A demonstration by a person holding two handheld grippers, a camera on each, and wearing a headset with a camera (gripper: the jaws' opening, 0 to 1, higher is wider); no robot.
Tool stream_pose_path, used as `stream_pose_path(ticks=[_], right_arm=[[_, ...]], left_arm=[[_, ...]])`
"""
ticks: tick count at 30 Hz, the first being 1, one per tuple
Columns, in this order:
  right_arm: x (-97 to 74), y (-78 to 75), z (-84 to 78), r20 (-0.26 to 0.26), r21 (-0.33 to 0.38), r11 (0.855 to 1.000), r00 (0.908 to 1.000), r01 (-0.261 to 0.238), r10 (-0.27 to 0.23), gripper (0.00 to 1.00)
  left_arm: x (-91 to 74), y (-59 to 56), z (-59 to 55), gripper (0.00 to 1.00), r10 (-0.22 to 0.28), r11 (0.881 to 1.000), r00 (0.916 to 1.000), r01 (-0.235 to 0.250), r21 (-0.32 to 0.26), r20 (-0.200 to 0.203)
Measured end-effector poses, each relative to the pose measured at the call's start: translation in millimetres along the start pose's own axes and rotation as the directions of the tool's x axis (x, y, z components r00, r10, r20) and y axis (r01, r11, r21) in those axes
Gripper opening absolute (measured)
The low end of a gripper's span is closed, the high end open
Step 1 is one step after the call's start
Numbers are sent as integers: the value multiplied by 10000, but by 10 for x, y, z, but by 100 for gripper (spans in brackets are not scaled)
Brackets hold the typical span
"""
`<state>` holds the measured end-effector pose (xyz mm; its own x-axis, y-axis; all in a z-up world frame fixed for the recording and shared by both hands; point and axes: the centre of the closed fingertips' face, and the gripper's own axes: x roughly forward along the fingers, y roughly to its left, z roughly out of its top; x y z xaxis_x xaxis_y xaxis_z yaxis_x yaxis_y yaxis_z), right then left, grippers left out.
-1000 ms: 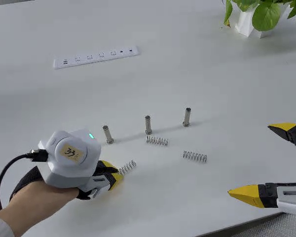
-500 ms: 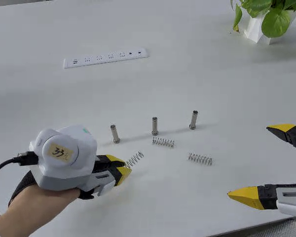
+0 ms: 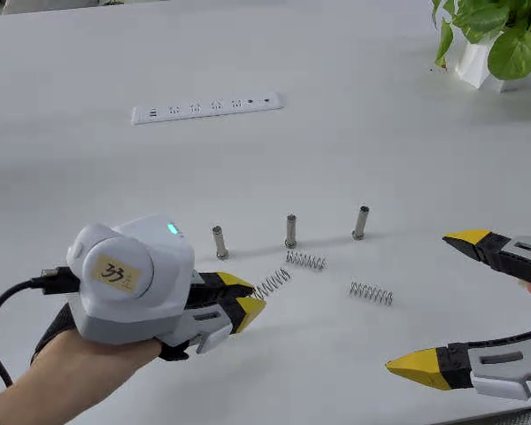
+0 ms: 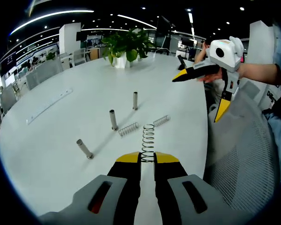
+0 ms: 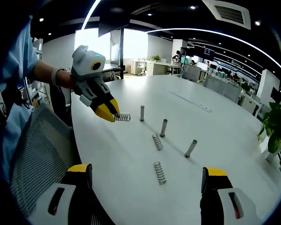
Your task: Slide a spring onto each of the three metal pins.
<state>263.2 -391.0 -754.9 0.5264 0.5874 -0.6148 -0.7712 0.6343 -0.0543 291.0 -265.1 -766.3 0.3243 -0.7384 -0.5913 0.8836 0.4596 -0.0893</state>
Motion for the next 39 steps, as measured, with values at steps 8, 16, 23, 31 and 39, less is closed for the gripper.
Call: stream_pose_path(ticks=[8, 16, 23, 31, 39], right_arm=[[159, 137, 153, 76, -341, 9924, 9929, -1184, 1187, 91], [273, 385, 265, -282, -593, 9477, 9495, -3136, 3124, 71], [300, 480, 413, -334, -1038, 9232, 9290, -3701, 3687, 54], [283, 609, 493, -419, -1268, 8884, 8973, -4411, 4395, 33], [275, 669, 494, -617, -1385, 8632, 8741, -4855, 4818, 20]], left_arm=[[-22, -125, 92, 6, -210, 9990, 9996, 203, 387, 167], [-33, -295, 108, 6, -591, 9926, 9982, 575, 1070, 113], [-49, -362, 104, 6, -813, 9879, 9966, 787, 1338, 142], [-47, -444, 121, 6, -1146, 9806, 9931, 1091, 1630, 250], [-63, -490, 109, 6, -1404, 9726, 9899, 1342, 1898, 193]])
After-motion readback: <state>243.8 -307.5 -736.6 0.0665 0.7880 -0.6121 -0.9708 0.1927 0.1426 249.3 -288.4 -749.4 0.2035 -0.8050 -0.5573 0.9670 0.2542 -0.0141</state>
